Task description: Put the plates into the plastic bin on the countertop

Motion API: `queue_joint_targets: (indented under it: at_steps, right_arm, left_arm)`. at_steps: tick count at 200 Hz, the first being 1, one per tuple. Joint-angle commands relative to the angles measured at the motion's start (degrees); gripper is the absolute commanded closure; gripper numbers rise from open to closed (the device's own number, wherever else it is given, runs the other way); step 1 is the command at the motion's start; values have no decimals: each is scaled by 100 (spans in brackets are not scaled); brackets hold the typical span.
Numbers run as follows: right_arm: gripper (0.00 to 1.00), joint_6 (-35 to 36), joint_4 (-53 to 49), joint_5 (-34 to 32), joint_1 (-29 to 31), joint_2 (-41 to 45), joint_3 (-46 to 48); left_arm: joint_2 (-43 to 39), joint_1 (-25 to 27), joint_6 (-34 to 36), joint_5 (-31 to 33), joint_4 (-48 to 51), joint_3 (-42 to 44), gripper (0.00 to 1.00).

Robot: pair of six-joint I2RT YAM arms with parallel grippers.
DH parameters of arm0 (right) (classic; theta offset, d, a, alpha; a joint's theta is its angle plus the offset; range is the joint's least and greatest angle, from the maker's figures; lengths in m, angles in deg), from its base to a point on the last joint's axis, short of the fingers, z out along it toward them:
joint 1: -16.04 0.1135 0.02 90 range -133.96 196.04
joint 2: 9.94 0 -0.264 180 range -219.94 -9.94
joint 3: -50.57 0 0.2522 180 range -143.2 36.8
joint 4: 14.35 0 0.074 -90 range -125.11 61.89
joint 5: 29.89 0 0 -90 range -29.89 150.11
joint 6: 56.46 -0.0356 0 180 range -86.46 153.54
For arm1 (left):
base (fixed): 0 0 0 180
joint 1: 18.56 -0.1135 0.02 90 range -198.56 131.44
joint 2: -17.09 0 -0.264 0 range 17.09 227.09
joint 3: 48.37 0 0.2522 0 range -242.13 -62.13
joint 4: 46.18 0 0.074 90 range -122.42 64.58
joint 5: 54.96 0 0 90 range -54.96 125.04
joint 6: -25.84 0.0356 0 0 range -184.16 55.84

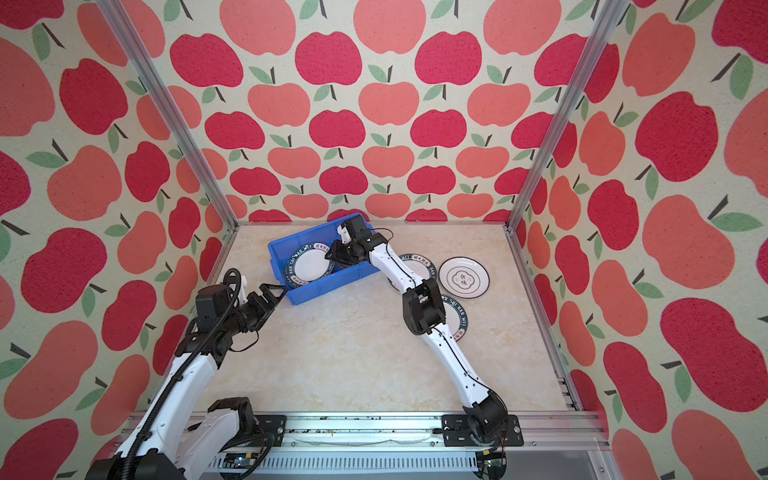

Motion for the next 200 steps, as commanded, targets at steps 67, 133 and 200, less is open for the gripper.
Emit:
queue_joint_targets:
  at_steps: [67,133,200]
  right_arm:
    - [37,474,-753,-839,246,267,-188]
    - [29,883,-1136,-1215,268,746,-154]
    - [31,995,-894,-950,168,1890,534]
  left_arm:
    - [131,436,-12,-5,-452,-24,1]
    - [43,703,177,197,-231,-179,1]
    - [163,1585,355,1365,61,-588,1]
